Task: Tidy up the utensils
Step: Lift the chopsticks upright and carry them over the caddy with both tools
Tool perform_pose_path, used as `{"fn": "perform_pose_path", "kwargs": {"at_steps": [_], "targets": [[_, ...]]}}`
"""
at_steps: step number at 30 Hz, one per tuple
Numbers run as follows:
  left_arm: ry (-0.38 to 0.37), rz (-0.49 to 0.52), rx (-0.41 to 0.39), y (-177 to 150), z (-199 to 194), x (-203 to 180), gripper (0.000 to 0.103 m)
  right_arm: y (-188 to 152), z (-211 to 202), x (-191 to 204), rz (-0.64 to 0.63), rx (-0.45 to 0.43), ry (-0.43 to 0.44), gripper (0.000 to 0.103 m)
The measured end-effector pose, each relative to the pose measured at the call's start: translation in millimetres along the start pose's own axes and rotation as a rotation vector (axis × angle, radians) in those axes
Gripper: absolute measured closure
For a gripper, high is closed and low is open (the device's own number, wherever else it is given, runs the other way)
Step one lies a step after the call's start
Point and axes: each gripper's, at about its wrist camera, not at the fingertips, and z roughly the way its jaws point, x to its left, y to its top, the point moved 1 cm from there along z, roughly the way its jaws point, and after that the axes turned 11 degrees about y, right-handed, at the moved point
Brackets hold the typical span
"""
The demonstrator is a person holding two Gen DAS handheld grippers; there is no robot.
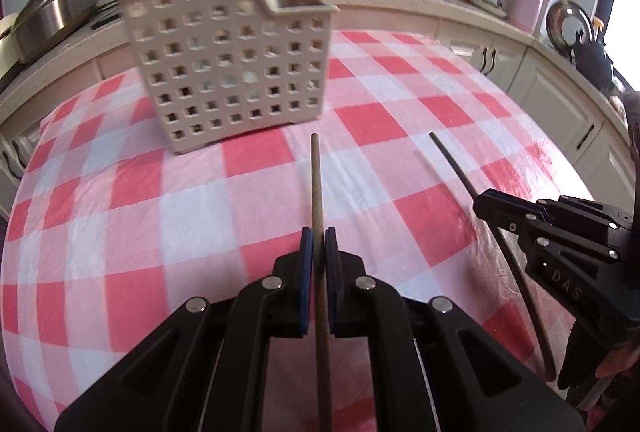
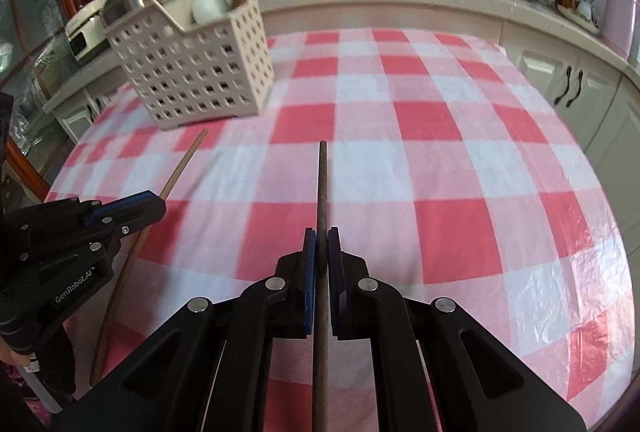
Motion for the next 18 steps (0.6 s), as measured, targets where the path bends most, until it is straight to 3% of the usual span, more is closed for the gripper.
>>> {"fn": "perform_pose_path", "kwargs": {"at_steps": [18], "targets": [[0.029, -0.122, -0.197, -6.4, -101.8, 63.4, 0.097, 26.6, -64.1, 67.1, -0.094, -0.199, 0.079, 0.098]]}}
